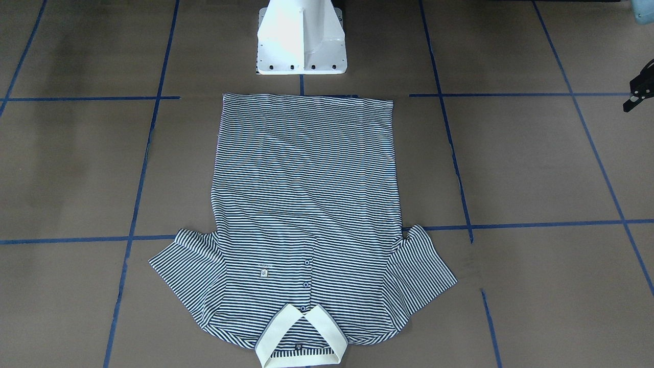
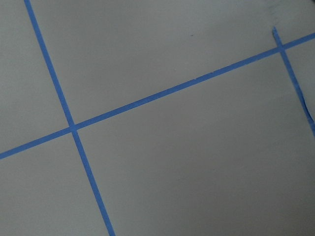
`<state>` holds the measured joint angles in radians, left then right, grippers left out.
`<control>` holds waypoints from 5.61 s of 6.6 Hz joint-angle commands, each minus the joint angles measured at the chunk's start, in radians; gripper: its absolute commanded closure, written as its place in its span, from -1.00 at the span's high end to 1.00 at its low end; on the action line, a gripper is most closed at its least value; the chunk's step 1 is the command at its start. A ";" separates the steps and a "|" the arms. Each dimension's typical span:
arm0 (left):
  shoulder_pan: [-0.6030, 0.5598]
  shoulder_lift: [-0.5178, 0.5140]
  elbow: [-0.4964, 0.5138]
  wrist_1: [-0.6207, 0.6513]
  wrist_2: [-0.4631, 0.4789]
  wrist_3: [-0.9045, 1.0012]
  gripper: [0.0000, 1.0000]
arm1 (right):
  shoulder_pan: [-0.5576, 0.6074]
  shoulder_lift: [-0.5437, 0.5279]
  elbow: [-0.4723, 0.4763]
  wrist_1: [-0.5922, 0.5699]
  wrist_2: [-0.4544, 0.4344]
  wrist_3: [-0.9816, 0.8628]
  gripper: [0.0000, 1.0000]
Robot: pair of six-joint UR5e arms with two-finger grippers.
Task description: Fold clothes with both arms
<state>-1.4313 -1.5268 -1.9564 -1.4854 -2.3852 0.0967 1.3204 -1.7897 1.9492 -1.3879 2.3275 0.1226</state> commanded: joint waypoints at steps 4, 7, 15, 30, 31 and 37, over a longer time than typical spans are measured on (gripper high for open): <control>0.000 0.004 -0.024 0.001 -0.006 -0.002 1.00 | -0.169 0.348 -0.238 0.069 0.030 0.317 1.00; 0.000 0.036 -0.065 -0.006 -0.008 0.000 1.00 | -0.333 0.622 -0.483 0.238 -0.115 0.796 0.93; 0.000 0.037 -0.085 -0.006 -0.008 -0.002 1.00 | -0.455 0.748 -0.736 0.461 -0.364 1.183 -0.36; 0.143 -0.143 0.124 -0.283 -0.019 -0.395 1.00 | -0.521 1.148 -0.918 0.354 -0.601 1.272 1.00; 0.246 -0.267 0.199 -0.350 -0.014 -0.648 1.00 | -0.485 1.059 -0.792 0.348 -0.544 1.269 1.00; 0.488 -0.747 0.869 -0.673 0.446 -1.091 0.36 | -0.454 0.720 -0.348 0.290 -0.432 1.213 1.00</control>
<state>-0.9842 -2.1896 -1.2046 -2.1235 -2.0220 -0.9735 0.8689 -0.9985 1.5113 -1.0955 1.8884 1.3291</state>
